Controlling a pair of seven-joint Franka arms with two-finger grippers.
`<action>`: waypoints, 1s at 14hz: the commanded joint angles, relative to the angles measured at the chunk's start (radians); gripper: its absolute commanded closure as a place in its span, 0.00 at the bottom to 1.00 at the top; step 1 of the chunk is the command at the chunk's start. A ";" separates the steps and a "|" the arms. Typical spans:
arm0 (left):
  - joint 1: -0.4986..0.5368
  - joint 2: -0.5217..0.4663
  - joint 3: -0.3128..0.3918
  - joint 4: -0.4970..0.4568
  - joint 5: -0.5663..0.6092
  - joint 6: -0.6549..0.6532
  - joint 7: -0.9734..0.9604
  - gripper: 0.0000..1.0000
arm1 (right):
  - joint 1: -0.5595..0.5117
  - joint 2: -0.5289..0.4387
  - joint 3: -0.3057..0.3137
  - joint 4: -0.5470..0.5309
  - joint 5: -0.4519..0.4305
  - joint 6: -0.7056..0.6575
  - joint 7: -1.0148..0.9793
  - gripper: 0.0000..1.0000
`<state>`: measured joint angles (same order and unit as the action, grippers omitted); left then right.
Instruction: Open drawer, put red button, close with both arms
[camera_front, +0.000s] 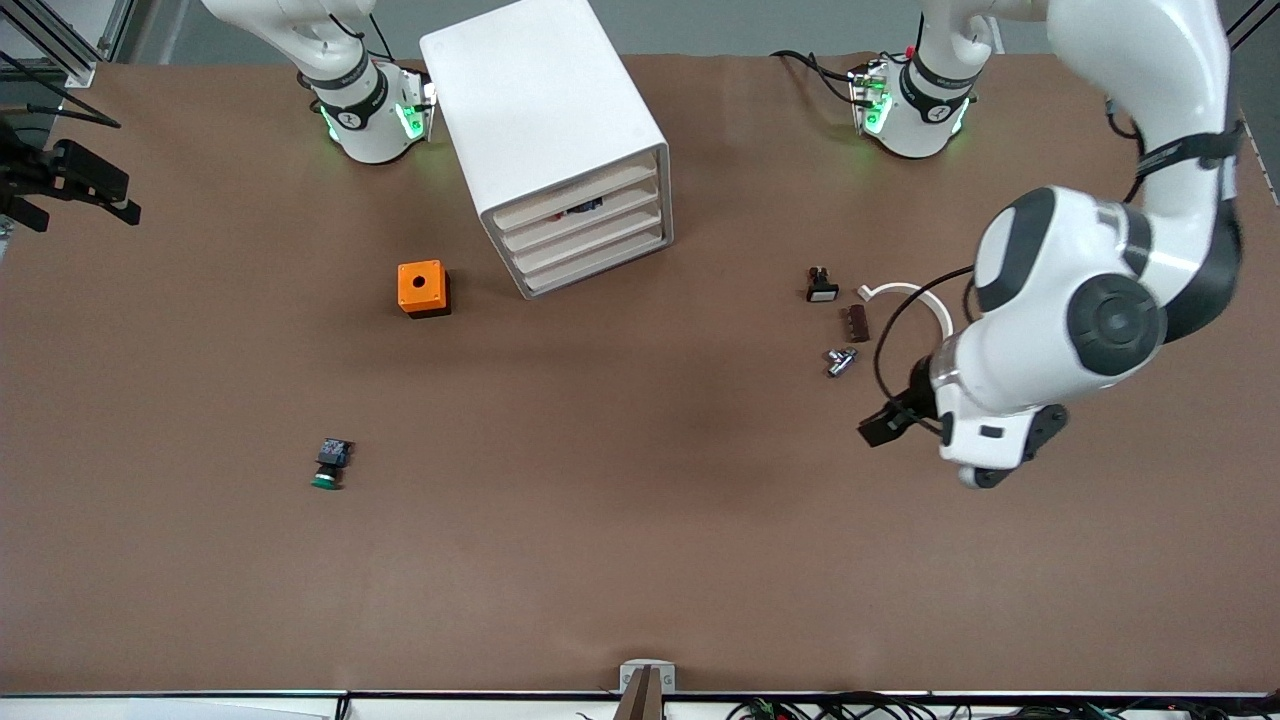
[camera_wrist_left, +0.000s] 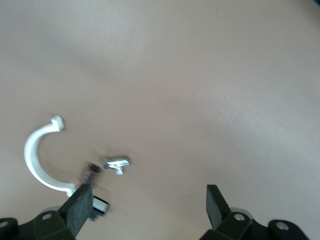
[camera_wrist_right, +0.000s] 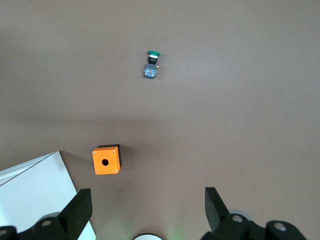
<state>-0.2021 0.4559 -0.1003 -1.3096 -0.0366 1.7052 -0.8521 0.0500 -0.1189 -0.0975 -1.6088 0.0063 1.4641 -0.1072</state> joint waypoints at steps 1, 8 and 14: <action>0.041 -0.084 -0.009 -0.022 0.066 -0.062 0.138 0.00 | -0.001 -0.041 0.004 -0.043 -0.014 0.025 -0.011 0.00; 0.136 -0.250 -0.010 -0.025 0.075 -0.219 0.441 0.00 | -0.004 -0.038 0.004 -0.046 0.001 0.047 -0.006 0.00; 0.181 -0.480 -0.009 -0.216 0.066 -0.223 0.583 0.00 | 0.001 -0.039 0.001 -0.048 0.003 0.039 -0.008 0.00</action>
<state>-0.0364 0.0909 -0.1010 -1.4000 0.0185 1.4681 -0.3113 0.0496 -0.1342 -0.0983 -1.6348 0.0067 1.4962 -0.1074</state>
